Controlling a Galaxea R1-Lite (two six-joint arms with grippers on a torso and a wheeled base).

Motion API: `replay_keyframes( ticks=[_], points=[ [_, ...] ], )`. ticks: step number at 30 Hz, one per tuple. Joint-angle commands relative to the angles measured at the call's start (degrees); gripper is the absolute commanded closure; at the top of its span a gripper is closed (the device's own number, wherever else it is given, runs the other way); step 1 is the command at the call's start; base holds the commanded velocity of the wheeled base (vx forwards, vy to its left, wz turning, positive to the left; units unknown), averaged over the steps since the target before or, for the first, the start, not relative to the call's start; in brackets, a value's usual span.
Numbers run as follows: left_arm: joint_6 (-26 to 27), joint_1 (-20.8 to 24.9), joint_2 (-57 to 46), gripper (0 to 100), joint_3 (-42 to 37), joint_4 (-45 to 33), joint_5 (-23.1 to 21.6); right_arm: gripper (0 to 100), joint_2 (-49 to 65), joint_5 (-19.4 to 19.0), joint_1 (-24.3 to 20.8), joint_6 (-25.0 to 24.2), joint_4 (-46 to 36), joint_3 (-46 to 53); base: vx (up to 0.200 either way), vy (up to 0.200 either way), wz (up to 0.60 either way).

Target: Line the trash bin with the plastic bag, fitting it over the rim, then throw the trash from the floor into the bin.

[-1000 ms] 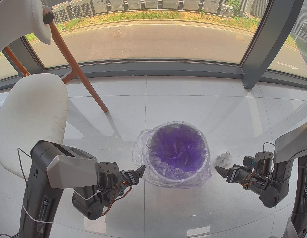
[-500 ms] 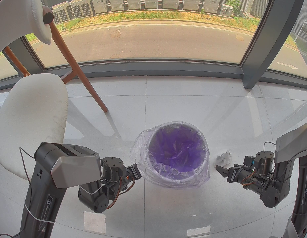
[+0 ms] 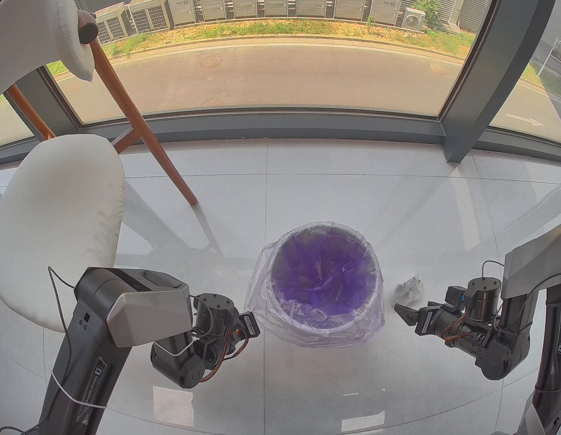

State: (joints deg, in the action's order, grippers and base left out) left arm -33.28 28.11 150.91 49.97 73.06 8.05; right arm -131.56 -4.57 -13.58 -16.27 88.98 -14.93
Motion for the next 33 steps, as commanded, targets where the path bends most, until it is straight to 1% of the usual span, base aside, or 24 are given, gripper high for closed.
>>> replay_keyframes(
  ticks=[1, 8, 12, 19, 20, 22, 25, 30, 33],
  points=[
    [1.11, -0.07, -0.44, 100, 0.39, -2.39, 0.22, 0, -0.28, 0.00, -0.04, 0.01, 0.76, 0.52, 0.000, 0.000, 0.00],
    [1.82, -0.43, -1.67, 100, 4.17, -11.27, 0.57, 0, -0.28, 0.00, -0.04, 0.01, 0.85, 2.01, 0.000, 0.000, 0.00],
    [1.99, -0.51, -1.67, 100, 6.63, -14.70, 1.71, 0, -0.19, 0.00, -0.04, 0.01, 0.85, 2.72, 0.000, 0.000, 0.00],
    [2.87, -0.51, -2.20, 100, 10.68, -23.22, 4.79, 0, -0.01, 0.00, -0.04, 0.01, 0.85, 2.98, 0.000, 0.000, 0.00],
    [3.84, -0.51, -2.37, 100, 11.55, -25.42, 5.67, 0, -0.01, 0.00, -0.04, 0.01, 0.85, 2.98, 0.000, 0.000, 0.00],
    [4.80, -0.51, -2.37, 100, 12.52, -27.18, 6.02, 0, -0.01, 0.00, -0.04, 0.01, 0.85, 3.16, 0.000, 0.000, 0.00],
    [5.77, -0.51, -2.11, 100, 13.93, -27.44, 6.46, 0, -0.01, 0.00, -0.04, 0.01, 0.85, 3.77, 0.000, 0.000, 0.00],
    [6.03, -0.25, -2.20, 100, 13.84, -27.44, 6.46, 0, -0.01, 0.00, -0.04, 0.01, 0.85, 3.95, 0.000, 0.000, 0.00],
    [6.12, -0.16, -2.37, 100, 13.40, -26.65, 7.25, 0, -0.01, 0.44, -0.04, 0.01, 0.85, 4.04, 0.000, 0.000, 0.00]
  ],
)
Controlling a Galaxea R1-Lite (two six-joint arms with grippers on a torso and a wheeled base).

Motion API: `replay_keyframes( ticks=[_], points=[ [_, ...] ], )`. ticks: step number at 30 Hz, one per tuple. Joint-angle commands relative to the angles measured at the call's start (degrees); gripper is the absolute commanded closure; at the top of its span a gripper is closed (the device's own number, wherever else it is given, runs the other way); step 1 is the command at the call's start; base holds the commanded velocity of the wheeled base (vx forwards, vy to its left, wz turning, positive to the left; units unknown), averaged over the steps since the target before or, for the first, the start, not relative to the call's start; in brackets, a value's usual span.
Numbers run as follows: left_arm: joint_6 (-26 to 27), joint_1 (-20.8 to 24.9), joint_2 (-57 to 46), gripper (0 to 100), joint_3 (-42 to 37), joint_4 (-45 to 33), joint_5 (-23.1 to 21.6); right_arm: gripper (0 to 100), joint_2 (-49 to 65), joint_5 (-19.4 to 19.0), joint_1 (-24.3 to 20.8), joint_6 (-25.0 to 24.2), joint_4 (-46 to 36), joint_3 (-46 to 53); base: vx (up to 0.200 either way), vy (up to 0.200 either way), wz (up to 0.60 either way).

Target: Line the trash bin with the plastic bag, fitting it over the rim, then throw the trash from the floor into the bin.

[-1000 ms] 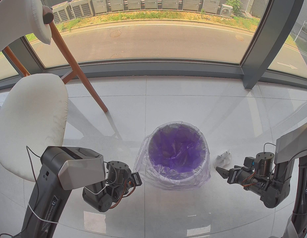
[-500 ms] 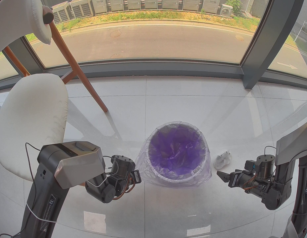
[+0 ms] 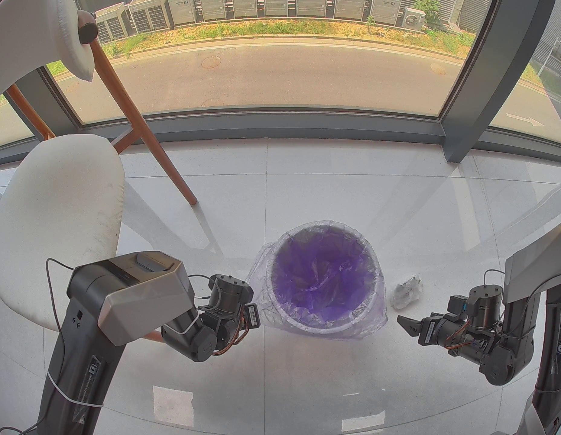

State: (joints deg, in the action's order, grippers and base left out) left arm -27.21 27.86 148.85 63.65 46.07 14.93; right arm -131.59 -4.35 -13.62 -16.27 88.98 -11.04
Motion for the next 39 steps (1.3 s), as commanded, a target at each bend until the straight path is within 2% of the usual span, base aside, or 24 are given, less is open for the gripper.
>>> replay_keyframes(
  ticks=[1, 3, 4, 12, 17, 20, 23, 27, 33, 36, 39],
  points=[
    [0.05, 0.18, -0.58, 100, -0.72, 0.34, 0.36, 0, 0.01, 0.40, -0.01, -0.07, 0.85, 0.15, 0.000, 0.000, 0.00],
    [0.05, 0.36, -1.63, 100, -2.04, 0.34, 0.36, 0, -0.07, 0.57, -0.01, -0.07, 0.85, 0.15, 0.000, 0.000, 0.00],
    [0.05, 0.36, -2.07, 0, -2.39, 0.34, 0.36, 0, -0.07, 0.57, -0.01, -0.07, 0.85, 0.15, 0.000, 0.000, 0.00],
    [0.05, 0.53, -7.78, 0, -10.91, 5.79, 0.36, 0, -0.25, 0.57, -0.01, -0.07, 0.85, 0.06, 0.000, 0.000, 0.00],
    [0.23, 1.24, -15.60, 0, -24.98, 11.15, 0.18, 0, -0.78, 0.57, -0.01, 0.19, 0.85, 0.32, 0.000, 0.000, 0.00],
    [0.23, 1.94, -17.10, 0, -28.40, 15.19, -0.08, 0, -1.48, 0.48, -0.18, 1.68, 0.76, -0.12, 0.000, 0.000, 0.00],
    [0.67, 3.35, -16.92, 0, -28.58, 16.16, -0.34, 0, -2.27, 0.13, -0.53, 4.32, 0.67, -1.08, 0.000, 0.000, 0.00],
    [7.79, 3.96, -14.90, 0, -27.88, 16.60, -0.96, 0, -6.75, -1.54, -0.62, 9.42, 0.76, -5.57, 0.000, 0.000, 0.00],
    [11.83, 3.87, -12.09, 0, -23.22, 16.69, -2.10, 0, -9.83, -1.89, -0.89, 10.83, 0.49, -12.42, 0.000, 0.000, 0.00],
    [15.17, 3.87, -10.33, 0, -19.79, 16.25, -2.10, 0, -12.47, -1.89, -1.76, 14.17, -0.12, -15.06, 0.000, 0.000, 0.00],
    [18.33, 3.96, -8.66, 0, -18.65, 16.42, -2.45, 0, -13.70, -2.59, -2.91, 15.22, -1.26, -16.29, 0.000, 0.000, 0.00]
  ],
)
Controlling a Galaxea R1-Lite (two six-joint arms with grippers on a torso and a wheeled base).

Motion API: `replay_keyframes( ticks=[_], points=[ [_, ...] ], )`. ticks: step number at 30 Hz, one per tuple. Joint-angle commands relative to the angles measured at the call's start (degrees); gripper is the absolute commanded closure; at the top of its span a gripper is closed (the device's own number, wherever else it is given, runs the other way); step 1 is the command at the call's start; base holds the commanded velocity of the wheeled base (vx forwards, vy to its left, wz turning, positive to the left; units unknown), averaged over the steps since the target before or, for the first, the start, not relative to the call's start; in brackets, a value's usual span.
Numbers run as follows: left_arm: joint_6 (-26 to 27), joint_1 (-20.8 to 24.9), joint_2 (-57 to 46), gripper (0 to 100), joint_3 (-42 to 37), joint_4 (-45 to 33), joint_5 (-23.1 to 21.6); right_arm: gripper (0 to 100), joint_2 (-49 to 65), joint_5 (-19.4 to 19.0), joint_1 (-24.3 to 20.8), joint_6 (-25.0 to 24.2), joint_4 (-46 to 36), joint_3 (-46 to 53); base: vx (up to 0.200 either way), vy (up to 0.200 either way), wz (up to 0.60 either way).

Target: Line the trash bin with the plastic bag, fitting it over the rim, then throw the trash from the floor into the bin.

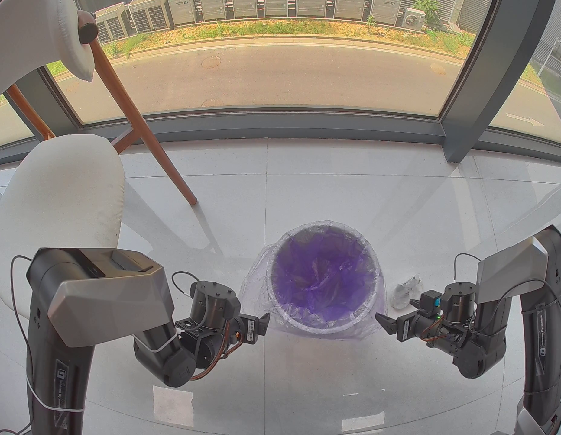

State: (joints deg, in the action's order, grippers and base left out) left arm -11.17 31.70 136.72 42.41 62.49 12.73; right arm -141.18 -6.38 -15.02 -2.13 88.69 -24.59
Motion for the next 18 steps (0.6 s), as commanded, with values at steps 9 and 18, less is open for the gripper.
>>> replay_keyframes(
  ticks=[9, 18],
  points=[
    [4.57, 0.12, 4.70, 0, 2.59, -0.35, -0.25, 0, -4.63, -0.39, -2.12, 3.80, -11.08, -7.84, 0.000, 0.000, 0.00],
    [4.05, 0.38, 0.48, 0, 1.62, 1.06, -0.25, 0, -2.87, -0.22, -1.68, 3.63, -16.53, -9.25, 0.000, 0.000, 0.00]
  ],
)
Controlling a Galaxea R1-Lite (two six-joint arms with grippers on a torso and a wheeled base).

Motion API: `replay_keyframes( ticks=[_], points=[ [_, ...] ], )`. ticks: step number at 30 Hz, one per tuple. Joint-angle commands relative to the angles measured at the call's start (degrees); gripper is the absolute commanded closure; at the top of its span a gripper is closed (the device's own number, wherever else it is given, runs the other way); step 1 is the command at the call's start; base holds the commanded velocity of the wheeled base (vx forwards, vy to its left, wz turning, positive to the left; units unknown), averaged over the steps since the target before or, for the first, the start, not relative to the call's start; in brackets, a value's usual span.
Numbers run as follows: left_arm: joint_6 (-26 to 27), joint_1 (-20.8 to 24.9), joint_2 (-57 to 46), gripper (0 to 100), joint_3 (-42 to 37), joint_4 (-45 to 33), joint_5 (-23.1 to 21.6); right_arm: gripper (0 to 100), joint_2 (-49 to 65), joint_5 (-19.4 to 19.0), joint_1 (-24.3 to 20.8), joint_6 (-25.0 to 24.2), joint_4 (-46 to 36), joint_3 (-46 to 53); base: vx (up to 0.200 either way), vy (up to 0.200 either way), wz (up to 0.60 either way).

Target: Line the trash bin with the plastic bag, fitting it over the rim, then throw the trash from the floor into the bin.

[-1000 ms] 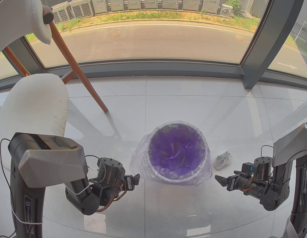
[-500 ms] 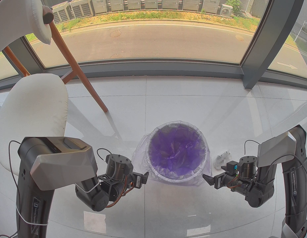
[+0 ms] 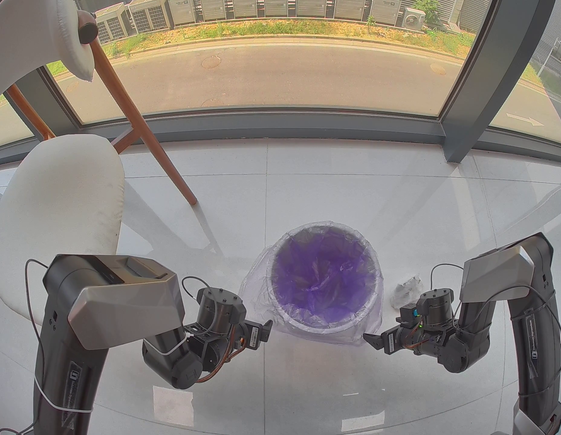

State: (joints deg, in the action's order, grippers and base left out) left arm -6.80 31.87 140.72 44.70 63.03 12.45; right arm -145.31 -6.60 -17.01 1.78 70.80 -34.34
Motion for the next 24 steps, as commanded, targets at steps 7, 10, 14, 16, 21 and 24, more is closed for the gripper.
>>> replay_keyframes(
  ticks=[7, 10, 14, 16, 21, 24],
  points=[
    [-0.76, -0.23, -17.14, 0, -10.16, 3.07, 0.03, 0, 9.70, -0.08, 0.57, -4.33, 11.37, 14.30, 0.000, 0.000, 0.00],
    [-1.37, -0.67, -26.37, 0, -18.16, 5.09, 0.03, 0, 14.44, -0.08, 2.77, -8.28, 18.14, 23.00, 0.000, 0.000, 0.00],
    [-1.28, -2.25, -34.90, 0, -23.52, 4.74, -0.05, 0, 19.19, -0.26, 8.57, -8.37, 18.76, 25.90, 0.000, 0.000, 0.00],
    [-1.20, -2.95, -37.44, 0, -24.22, 4.56, -0.05, 0, 20.24, -0.35, 11.47, -8.37, 18.58, 24.76, 0.000, 0.000, 0.00],
    [-0.84, -2.95, -38.50, 0, -22.38, 4.21, -0.23, 0, 19.63, -0.35, 15.78, -8.11, 14.45, 17.11, 0.080, 0.000, 0.00],
    [-0.76, -2.16, -38.85, 0, -20.01, 3.42, -0.23, 0, 19.72, -0.35, 17.18, -7.14, 8.03, 11.93, 0.200, 0.000, 0.00]
  ],
)
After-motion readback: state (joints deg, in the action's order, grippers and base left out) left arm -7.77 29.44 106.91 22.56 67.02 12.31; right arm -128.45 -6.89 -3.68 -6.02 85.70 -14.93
